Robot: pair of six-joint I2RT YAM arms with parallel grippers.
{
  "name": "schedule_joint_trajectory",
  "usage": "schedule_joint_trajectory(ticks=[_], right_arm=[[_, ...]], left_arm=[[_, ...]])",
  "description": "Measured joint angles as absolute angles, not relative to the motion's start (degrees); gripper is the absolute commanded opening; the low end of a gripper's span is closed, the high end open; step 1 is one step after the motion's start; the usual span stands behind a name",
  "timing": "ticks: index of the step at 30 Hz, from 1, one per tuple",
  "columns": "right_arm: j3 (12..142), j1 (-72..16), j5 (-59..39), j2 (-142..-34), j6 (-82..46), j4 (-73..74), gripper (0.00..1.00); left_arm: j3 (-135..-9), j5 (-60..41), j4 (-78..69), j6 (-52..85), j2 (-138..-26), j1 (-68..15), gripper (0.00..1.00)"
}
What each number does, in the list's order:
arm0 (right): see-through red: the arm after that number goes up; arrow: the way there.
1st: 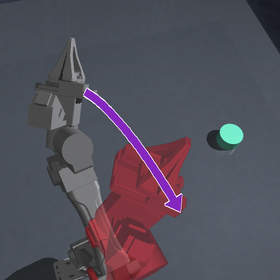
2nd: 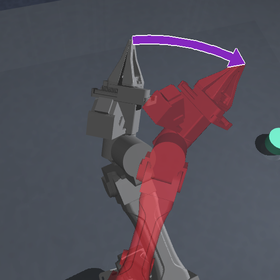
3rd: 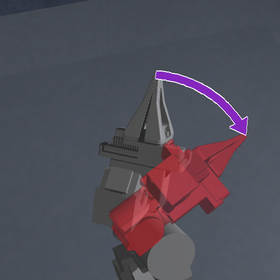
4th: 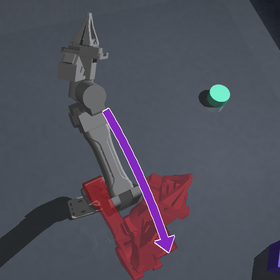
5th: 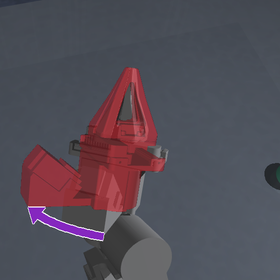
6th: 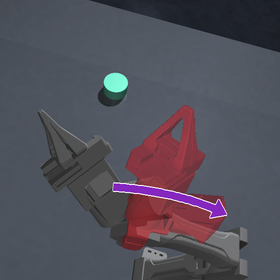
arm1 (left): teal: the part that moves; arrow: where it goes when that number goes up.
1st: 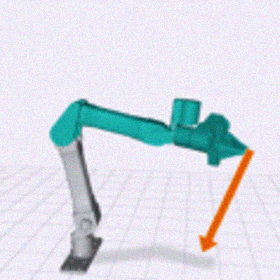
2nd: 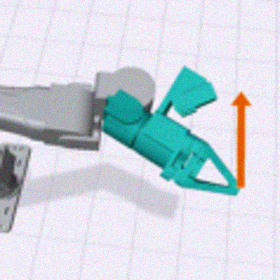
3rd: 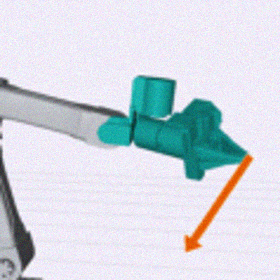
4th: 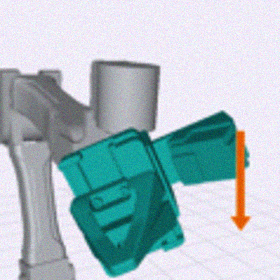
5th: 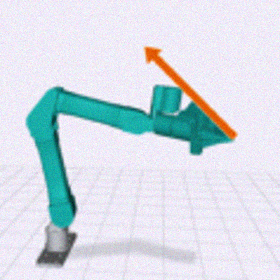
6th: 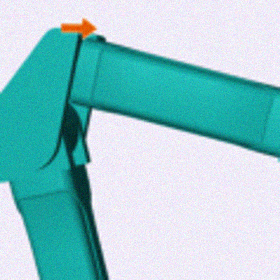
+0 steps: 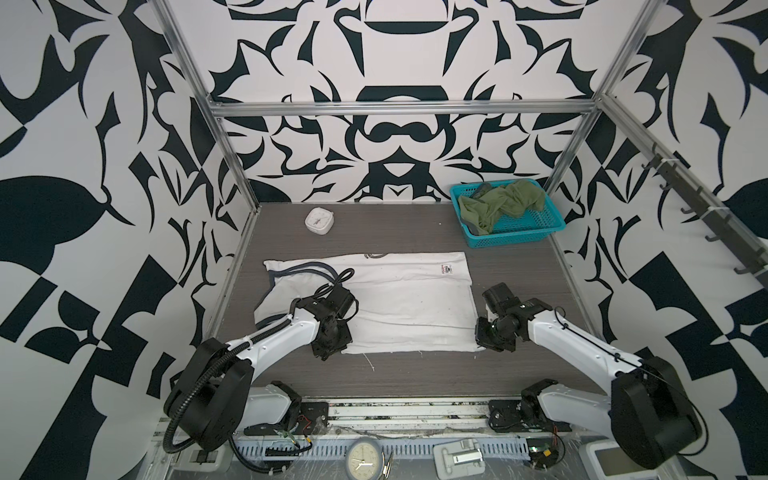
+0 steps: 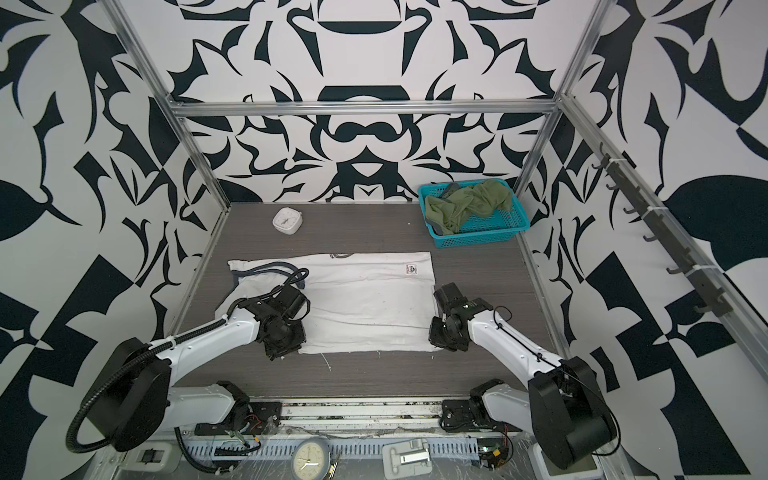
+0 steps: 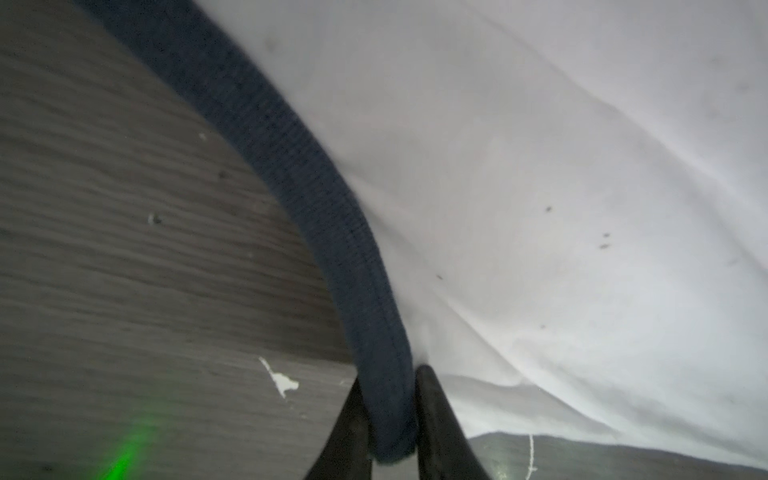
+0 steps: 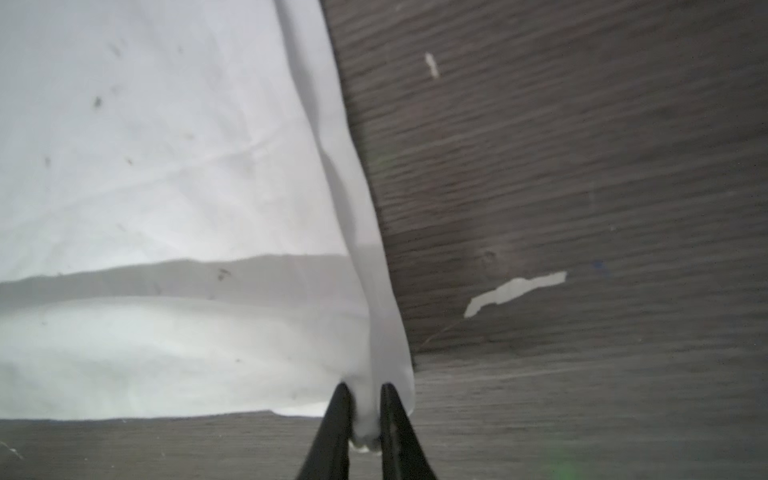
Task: Fold and stack the tank tops
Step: 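Lift the nearer hem with both grippers and fold it toward the far edge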
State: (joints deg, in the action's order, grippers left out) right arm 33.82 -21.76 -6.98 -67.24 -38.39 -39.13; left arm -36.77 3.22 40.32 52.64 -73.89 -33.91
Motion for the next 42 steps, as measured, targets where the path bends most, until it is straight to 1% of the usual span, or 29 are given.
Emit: schedule_joint_trajectory(ticks=[5, 10, 13, 17, 27, 35, 38, 42], right_arm=[[34.2, -21.9, -6.4, -64.9, -38.7, -40.5, 0.03], [38.2, -21.9, -5.5, -63.4, -38.2, -42.8, 0.01], [41.9, -21.5, -4.9, -64.1, -36.8, -43.1, 0.00], [48.1, -19.5, -4.7, -69.0, -34.5, -42.2, 0.00], [59.7, -14.2, -4.8, -85.3, -30.2, -36.2, 0.00], [62.9, -13.1, -4.6, -93.7, -29.5, -32.9, 0.00], [63.0, -12.8, -4.1, -95.4, -29.5, -32.2, 0.00], [63.0, -12.3, -3.5, -97.0, -29.5, -31.5, 0.00]], left_arm=[[-37.0, 3.6, 41.5, 52.7, -70.6, -34.1, 0.18], [-40.4, 4.1, 42.6, 52.5, -70.0, -34.2, 0.18], [-44.6, 5.3, 42.9, 51.6, -72.1, -34.1, 0.18], [-51.7, 6.7, 42.5, 49.4, -78.7, -32.8, 0.16], [-61.9, 5.7, 38.7, 44.8, -92.6, -22.5, 0.15], [-67.8, 3.3, 36.9, 43.0, -101.4, -19.1, 0.17], [-69.3, 3.0, 36.9, 42.4, -103.5, -19.1, 0.20], [-70.9, 3.0, 37.1, 41.9, -104.9, -19.1, 0.21]])
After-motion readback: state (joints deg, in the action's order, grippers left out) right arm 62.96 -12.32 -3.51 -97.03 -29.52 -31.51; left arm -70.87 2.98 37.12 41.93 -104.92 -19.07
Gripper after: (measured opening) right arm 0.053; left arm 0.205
